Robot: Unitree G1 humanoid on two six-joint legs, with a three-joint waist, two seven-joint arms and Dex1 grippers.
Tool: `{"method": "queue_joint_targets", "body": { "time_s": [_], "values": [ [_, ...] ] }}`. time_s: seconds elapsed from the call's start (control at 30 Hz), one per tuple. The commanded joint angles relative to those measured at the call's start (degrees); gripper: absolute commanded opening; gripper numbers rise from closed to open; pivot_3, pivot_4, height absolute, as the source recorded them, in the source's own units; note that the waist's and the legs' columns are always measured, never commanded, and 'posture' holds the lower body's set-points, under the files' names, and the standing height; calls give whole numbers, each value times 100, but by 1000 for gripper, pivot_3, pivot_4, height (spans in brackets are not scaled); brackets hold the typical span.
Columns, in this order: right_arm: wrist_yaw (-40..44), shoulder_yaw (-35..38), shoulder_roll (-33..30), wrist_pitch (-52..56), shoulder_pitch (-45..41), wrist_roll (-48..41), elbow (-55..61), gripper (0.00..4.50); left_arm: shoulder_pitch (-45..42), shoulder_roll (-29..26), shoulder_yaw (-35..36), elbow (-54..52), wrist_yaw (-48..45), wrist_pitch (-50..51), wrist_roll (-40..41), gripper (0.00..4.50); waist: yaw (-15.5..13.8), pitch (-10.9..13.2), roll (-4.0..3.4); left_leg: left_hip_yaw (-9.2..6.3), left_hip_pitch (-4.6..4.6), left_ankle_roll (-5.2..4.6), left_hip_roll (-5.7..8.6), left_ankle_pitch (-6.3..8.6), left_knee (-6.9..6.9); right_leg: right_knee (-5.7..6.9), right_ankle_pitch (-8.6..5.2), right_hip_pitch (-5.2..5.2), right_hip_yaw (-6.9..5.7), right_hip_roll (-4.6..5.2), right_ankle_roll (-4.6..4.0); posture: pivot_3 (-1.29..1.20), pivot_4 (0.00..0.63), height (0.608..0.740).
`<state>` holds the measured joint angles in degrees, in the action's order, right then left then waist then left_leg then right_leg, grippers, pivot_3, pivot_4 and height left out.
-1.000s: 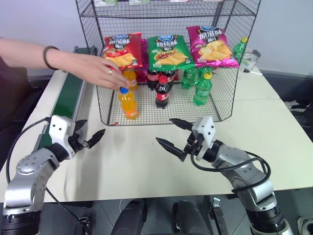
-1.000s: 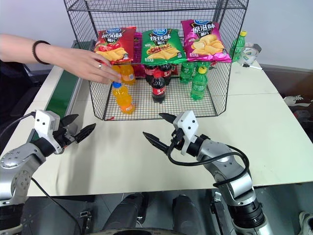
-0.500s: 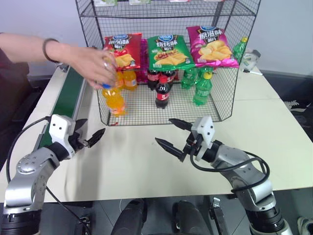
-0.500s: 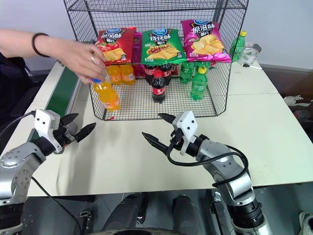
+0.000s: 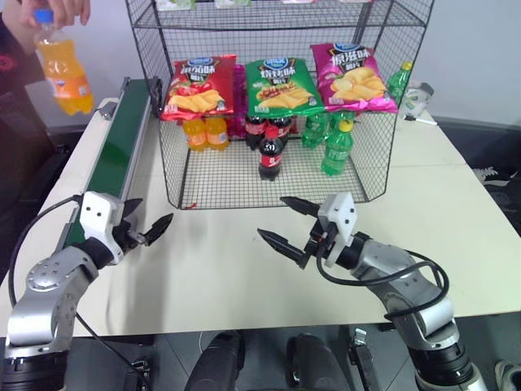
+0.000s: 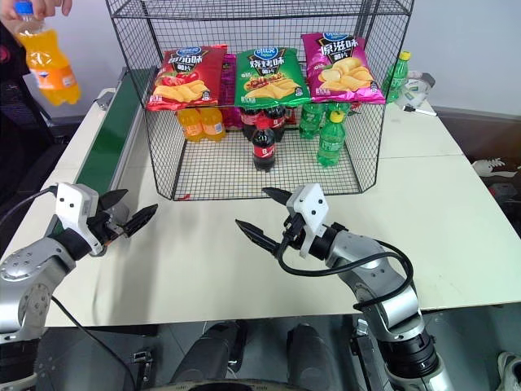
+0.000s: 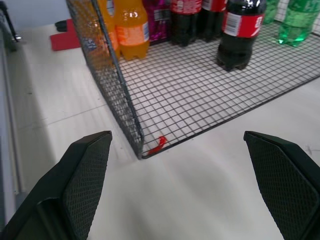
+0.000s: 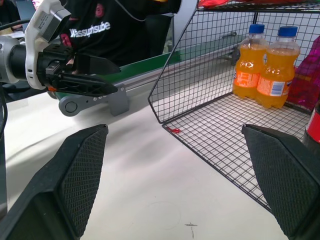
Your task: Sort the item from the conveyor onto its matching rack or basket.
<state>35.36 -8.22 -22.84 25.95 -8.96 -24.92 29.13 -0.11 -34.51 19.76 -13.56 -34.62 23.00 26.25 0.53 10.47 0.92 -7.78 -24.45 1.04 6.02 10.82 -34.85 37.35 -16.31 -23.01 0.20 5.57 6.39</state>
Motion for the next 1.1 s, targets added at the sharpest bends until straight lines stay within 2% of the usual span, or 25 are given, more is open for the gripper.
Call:
{"method": "queue_joint_targets", "body": {
  "time_s": [0.03,0.3,1.1],
  "values": [
    [59,3,25,-85,-92,-46,99,4500,-130,72,485,141,431,-264,-106,4408,-1,0,0,0,0,0,0,0,0,0,0,0,0,0,0,0,150,740],
    [85,-27,82,-113,-118,-34,34,4500,-409,224,1069,856,1435,-587,-405,4408,-3,0,1,0,0,0,0,0,1,-2,5,-1,-2,-1,9,0,150,740],
    [83,-8,98,-92,-162,-48,31,4500,-383,411,1216,1241,1866,-978,-532,4408,-2,-1,1,0,0,0,0,0,0,-2,9,0,-2,-1,17,0,150,740]
  ]
}}
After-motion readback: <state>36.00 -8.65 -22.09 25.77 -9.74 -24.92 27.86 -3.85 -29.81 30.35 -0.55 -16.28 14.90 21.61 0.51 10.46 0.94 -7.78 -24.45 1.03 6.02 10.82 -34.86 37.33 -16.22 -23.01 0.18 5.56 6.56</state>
